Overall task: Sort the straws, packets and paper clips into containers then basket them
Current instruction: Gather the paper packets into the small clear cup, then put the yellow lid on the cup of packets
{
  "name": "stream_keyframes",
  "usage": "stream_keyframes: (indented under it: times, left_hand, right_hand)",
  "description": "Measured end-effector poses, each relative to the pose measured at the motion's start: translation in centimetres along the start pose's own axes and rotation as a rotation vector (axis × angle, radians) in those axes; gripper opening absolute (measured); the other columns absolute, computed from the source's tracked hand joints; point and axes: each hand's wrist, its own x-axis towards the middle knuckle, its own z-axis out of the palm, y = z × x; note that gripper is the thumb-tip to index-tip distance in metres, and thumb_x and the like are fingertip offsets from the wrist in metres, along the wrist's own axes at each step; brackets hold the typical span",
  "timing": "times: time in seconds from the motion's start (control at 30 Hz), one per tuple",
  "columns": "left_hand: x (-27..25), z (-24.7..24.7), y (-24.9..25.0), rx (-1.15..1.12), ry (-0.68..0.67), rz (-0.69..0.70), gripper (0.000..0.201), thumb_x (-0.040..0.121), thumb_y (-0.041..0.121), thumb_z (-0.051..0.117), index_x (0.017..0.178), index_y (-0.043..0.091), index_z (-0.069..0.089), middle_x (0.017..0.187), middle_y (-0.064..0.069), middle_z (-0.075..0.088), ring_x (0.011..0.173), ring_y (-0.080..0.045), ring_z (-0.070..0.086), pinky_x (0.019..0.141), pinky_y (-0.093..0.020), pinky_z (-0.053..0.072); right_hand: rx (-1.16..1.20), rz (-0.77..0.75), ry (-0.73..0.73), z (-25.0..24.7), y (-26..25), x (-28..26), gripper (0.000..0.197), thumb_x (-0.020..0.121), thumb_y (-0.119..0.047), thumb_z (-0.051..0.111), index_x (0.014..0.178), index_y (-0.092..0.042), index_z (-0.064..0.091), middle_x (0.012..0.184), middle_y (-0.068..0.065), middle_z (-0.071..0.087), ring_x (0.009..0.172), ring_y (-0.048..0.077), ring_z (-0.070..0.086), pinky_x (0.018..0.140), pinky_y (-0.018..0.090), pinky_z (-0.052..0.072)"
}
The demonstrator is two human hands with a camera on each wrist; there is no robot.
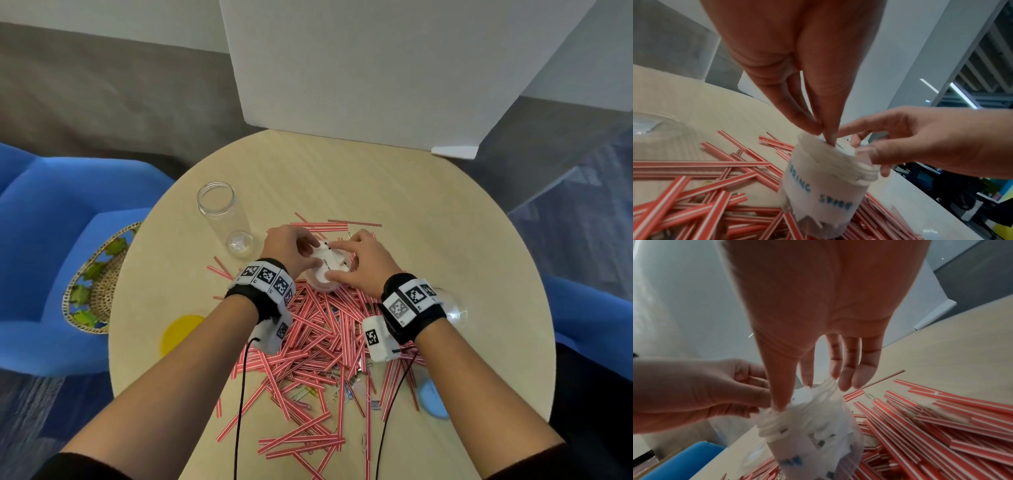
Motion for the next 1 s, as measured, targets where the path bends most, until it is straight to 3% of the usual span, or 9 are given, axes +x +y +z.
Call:
stream_keyframes:
  times: [0.2,0.3,0.47,0.6,0.7,0.8,0.9,1.0]
  left_hand:
    - [0.4,0.8,0.1,0.14,0.013,0.022,0.04,0.075,0.027,0.083,0.113,0.02,0.072,0.08,0.002,0.066,0.073,-0.013,0.061,0.072,-0.022,0.049]
    - [0.7,0.7,0.1,0.263,0.039,0.057,0.039,0.077,0.033,0.081,0.113,0.022,0.072,0.085,0.003,0.06,0.075,-0.013,0.055,0.071,-0.024,0.042]
    - [0.5,1.1,-0.1,0.432,0.084,0.083,0.039,0.081,0.043,0.075,0.111,0.018,0.071,0.102,-0.003,0.068,0.089,-0.021,0.062,0.079,-0.033,0.051]
    - [-0.1,1.4,-0.1,0.502,0.071,0.131,0.032,0.089,0.039,0.066,0.106,0.012,0.071,0.104,-0.006,0.066,0.089,-0.024,0.062,0.08,-0.035,0.052]
    - [-0.8,1.4,-0.5,0.512,0.036,0.183,0.03,0.094,0.036,0.06,0.107,0.011,0.071,0.105,-0.007,0.061,0.09,-0.026,0.061,0.079,-0.036,0.051]
    - [-1.4,0.9,-1.2,0.492,-0.033,0.219,0.033,0.098,0.037,0.052,0.116,0.015,0.068,0.104,-0.007,0.06,0.091,-0.026,0.06,0.078,-0.038,0.051]
    - [-3.2,-0.5,-3.3,0.384,-0.074,0.201,0.036,0.1,0.025,0.046,0.135,0.02,0.055,0.111,-0.005,0.062,0.1,-0.023,0.059,0.085,-0.035,0.048]
    - [-6.5,-2.4,-6.9,0.346,-0.074,0.103,0.04,0.092,0.009,0.047,0.128,0.02,0.059,0.112,-0.002,0.064,0.102,-0.02,0.058,0.092,-0.037,0.047]
  right_hand:
    - [-0.092,0.043,0.066,0.2,-0.3,0.3,0.047,0.081,-0.047,0.074,0.125,-0.032,0.066,0.102,-0.007,0.043,0.091,0.01,0.046,0.08,0.025,0.037]
    - [-0.125,0.071,0.089,0.5,-0.7,0.5,0.045,0.08,-0.048,0.075,0.121,-0.031,0.068,0.102,-0.007,0.043,0.094,0.011,0.047,0.081,0.025,0.036]
    - [-0.381,0.093,-0.013,0.2,-2.4,0.6,0.042,0.09,-0.051,0.061,0.128,-0.032,0.062,0.123,0.001,0.046,0.118,0.021,0.046,0.093,0.037,0.046]
    - [-0.518,0.066,-0.049,0.8,-3.0,0.4,0.042,0.099,-0.051,0.042,0.12,-0.024,0.067,0.13,0.007,0.046,0.119,0.025,0.045,0.092,0.039,0.045]
    - [-0.44,0.075,-0.028,1.4,-2.7,-0.1,0.044,0.099,-0.051,0.043,0.118,-0.019,0.068,0.127,0.006,0.048,0.116,0.023,0.048,0.093,0.037,0.046]
    - [-0.318,0.033,0.089,2.0,-2.3,-0.6,0.042,0.095,-0.048,0.055,0.126,-0.022,0.061,0.125,0.002,0.049,0.111,0.021,0.052,0.091,0.033,0.046]
    - [-0.218,-0.007,0.154,2.5,-2.4,-0.7,0.051,0.091,-0.037,0.064,0.137,-0.025,0.047,0.136,0.001,0.048,0.117,0.023,0.054,0.096,0.035,0.045]
    - [-0.159,-0.018,0.146,3.0,-2.8,-0.4,0.071,0.09,-0.025,0.066,0.15,-0.026,0.027,0.15,0.005,0.04,0.126,0.028,0.052,0.101,0.041,0.046]
